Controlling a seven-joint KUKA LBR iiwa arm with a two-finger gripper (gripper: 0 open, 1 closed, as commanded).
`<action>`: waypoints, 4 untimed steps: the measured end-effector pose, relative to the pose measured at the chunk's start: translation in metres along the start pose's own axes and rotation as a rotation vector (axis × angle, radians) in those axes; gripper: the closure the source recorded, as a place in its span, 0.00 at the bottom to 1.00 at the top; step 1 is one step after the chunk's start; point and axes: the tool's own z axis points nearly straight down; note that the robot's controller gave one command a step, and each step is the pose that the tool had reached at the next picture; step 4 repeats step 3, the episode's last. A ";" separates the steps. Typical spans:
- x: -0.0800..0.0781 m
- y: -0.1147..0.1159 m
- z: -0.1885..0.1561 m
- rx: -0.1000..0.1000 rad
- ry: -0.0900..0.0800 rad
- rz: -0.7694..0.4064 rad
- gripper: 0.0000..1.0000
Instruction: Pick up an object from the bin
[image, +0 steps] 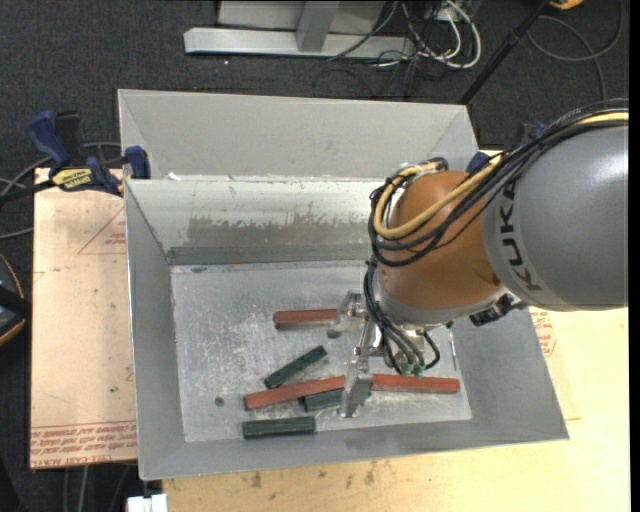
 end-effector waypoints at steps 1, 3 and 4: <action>-0.027 -0.039 0.100 -0.002 -0.009 -0.125 1.00; -0.023 -0.037 -0.059 0.000 -0.008 -0.136 1.00; -0.023 -0.037 -0.059 0.000 -0.008 -0.136 1.00</action>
Offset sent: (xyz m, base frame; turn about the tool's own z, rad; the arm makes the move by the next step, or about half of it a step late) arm 0.0000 0.0000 0.0000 0.0000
